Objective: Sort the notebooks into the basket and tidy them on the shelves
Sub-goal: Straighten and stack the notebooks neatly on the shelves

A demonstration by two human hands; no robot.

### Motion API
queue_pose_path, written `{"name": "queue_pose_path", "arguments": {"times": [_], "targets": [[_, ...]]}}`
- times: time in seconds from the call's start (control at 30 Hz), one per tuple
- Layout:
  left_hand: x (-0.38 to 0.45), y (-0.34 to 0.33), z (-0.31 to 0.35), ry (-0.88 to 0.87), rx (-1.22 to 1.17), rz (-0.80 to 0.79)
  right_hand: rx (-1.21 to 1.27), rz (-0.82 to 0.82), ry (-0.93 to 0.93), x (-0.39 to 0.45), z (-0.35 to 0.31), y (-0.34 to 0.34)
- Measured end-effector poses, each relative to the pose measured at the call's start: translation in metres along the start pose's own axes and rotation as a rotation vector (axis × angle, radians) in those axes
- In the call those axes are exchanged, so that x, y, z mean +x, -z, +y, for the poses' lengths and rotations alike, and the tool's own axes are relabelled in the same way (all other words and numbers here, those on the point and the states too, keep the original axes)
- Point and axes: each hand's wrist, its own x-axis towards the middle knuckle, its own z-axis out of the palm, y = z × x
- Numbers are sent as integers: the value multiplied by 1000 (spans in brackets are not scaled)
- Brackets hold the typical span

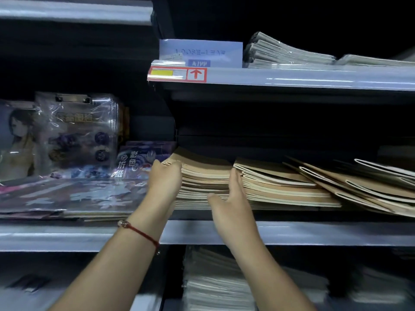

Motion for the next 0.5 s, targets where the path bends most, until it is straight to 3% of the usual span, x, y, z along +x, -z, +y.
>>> {"name": "queue_pose_path", "arguments": {"times": [0.2, 0.3, 0.5], "targets": [[-24, -11, -28, -257, 225, 144, -269, 66, 25, -1, 7, 4], [-26, -10, -31, -365, 306, 106, -305, 58, 52, 2, 15, 7], [-31, -28, -45, -908, 1048, 75, -174, 76, 23, -4, 17, 22]]}}
